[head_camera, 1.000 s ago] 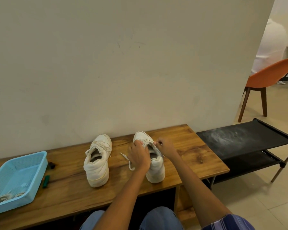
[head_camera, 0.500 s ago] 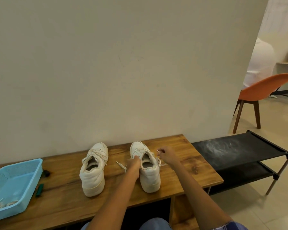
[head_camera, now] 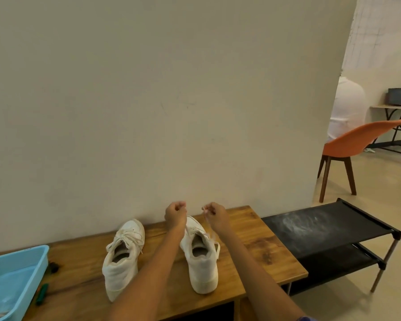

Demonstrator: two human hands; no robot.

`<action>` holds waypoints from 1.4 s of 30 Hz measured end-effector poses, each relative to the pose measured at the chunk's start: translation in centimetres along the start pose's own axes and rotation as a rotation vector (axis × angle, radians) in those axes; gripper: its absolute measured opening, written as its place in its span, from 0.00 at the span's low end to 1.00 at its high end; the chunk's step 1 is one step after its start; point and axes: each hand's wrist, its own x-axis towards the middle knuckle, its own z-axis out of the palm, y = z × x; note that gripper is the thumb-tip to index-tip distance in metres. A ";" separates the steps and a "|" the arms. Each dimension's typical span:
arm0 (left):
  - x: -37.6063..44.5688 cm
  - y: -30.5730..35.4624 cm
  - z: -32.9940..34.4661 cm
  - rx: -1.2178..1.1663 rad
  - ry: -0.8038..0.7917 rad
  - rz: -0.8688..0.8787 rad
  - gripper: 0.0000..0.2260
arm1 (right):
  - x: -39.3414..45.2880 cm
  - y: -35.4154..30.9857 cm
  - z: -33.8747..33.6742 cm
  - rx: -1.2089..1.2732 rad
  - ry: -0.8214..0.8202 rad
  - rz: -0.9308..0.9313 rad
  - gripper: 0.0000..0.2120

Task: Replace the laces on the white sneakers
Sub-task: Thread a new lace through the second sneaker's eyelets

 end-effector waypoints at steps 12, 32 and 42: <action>-0.1 14.3 -0.2 0.048 -0.060 0.491 0.10 | 2.9 -13.4 -2.9 0.140 0.175 -0.250 0.09; -6.6 26.8 -4.3 0.028 -0.119 0.731 0.20 | -1.1 -29.5 -9.7 0.512 0.291 -0.427 0.06; -7.8 27.5 -6.3 0.122 -0.255 0.724 0.27 | -2.2 -29.7 -10.0 0.554 0.275 -0.376 0.08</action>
